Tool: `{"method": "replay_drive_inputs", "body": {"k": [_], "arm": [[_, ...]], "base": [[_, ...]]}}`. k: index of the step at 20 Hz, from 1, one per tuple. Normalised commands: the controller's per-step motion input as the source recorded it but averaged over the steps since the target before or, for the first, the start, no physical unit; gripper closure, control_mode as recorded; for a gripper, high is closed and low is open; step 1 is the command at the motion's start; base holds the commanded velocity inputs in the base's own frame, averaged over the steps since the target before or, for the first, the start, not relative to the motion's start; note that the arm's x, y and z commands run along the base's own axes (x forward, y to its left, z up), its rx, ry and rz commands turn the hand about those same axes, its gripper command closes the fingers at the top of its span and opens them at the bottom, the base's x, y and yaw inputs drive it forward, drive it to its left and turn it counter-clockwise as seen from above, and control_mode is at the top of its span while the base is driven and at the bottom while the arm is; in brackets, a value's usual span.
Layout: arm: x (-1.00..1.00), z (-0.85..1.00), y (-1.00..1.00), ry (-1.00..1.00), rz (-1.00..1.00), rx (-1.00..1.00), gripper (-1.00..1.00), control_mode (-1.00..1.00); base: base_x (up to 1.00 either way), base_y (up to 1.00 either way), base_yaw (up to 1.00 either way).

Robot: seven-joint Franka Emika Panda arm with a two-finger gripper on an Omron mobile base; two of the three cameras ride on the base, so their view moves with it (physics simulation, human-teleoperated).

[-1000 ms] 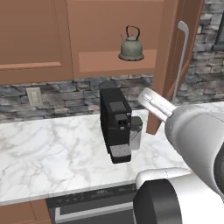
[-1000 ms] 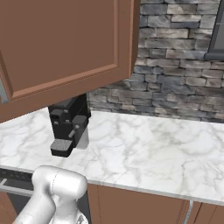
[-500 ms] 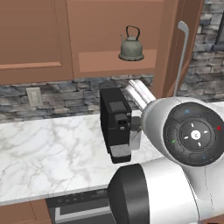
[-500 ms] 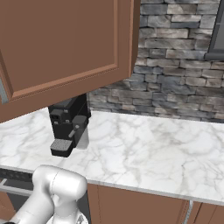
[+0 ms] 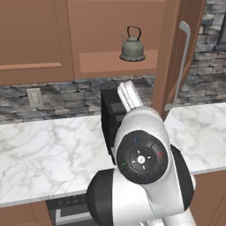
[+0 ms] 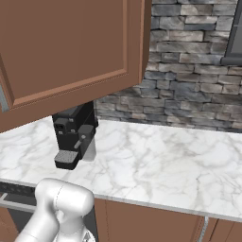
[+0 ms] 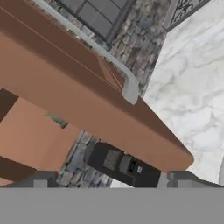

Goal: Open the cabinet, pick the kettle from the cabinet, and place it in the sink.

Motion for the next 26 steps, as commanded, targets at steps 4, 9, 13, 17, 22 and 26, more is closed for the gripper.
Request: {"method": "replay_drive_inputs", "body": {"k": [4,9,13,17,22,26], "arm": [[0.21,-0.08,-0.05,-0.31,-0.23,-0.03,-1.00,-1.00],[0.14,-0.05,-0.13,-0.13,-0.30,-0.12,-1.00,-1.00],[0.18,0.00,-0.07,0.00,-0.33,-0.05,-1.00,-1.00],[0.05,0.04,-0.17,0.00,-0.23,0.00,-1.00,-1.00],[-0.01,0.16,-0.12,0.00,-0.13,0.00,-1.00,-1.00],[-0.14,0.09,-0.06,-0.01,-0.08,0.00,-1.00,-1.00]], "base": [[0.00,0.00,0.00],[0.00,0.00,0.00],[0.00,0.00,0.00],[0.00,0.00,0.00],[0.00,0.00,0.00],[0.00,0.00,0.00]]}}
